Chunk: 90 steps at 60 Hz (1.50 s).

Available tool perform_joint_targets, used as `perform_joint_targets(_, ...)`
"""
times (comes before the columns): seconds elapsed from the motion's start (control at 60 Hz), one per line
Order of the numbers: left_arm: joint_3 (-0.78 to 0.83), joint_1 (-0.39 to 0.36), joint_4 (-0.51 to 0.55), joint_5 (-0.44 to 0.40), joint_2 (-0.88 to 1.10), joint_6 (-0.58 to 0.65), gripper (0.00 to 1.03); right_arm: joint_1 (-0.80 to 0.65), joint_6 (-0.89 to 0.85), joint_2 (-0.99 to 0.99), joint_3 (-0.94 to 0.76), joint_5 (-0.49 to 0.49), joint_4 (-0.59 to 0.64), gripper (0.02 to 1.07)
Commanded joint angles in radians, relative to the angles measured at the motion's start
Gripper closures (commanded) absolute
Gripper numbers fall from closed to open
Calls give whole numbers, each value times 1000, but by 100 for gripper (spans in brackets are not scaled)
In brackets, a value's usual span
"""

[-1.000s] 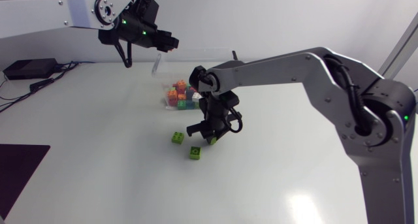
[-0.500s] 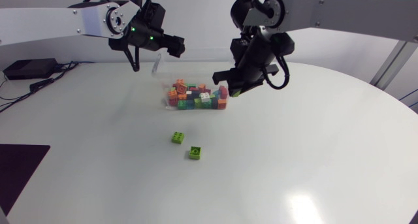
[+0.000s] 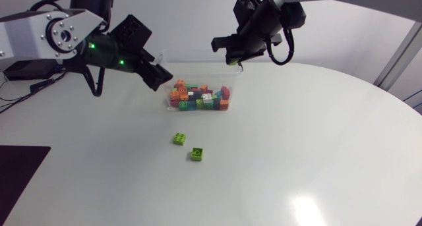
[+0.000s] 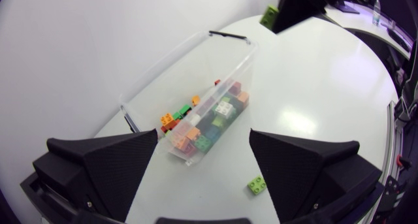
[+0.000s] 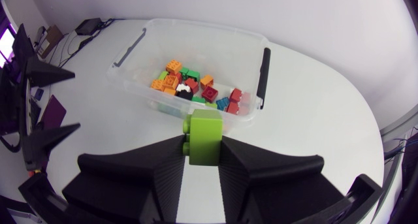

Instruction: Place the duplo bricks in the container

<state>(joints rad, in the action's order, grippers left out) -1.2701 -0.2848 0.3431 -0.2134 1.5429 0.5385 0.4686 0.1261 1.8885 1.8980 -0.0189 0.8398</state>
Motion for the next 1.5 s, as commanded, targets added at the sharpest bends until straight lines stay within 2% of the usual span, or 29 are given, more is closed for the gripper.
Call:
perform_joint_targets(0.0,71,-8,19,-24,-26,101,6,-2,-17,4,32,10,-25,80)
perform_joint_targets(0.217,158,-27,19,-86,-15,248,6,-4,-22,43,52,16,-145,80)
perform_joint_targets(0.35,181,-31,19,-93,8,324,6,-4,-28,73,72,16,-209,80)
perform_joint_targets(0.6,224,-28,16,-96,77,480,6,18,-48,231,210,28,-298,79)
perform_joint_targets(0.9,236,-34,13,-96,149,617,6,31,-95,327,230,83,-412,77)
perform_joint_targets(0.933,238,-37,11,-96,152,621,6,31,-98,336,239,85,-412,69)
perform_joint_targets(0.967,241,-40,7,-96,160,634,6,31,-103,347,251,89,-409,53)
perform_joint_targets(0.983,241,-42,5,-96,166,644,6,31,-105,353,262,94,-407,37)
perform_joint_targets(1.017,241,-44,4,-96,175,647,6,31,-111,362,277,102,-401,19)
perform_joint_targets(1.05,241,-45,0,-95,186,660,6,31,-111,368,296,108,-386,8)
perform_joint_targets(1.283,239,-57,-10,-53,235,739,6,33,-129,291,291,109,-312,7)
perform_joint_targets(1.483,187,-57,-9,-34,289,778,7,28,-209,50,36,17,-358,7)
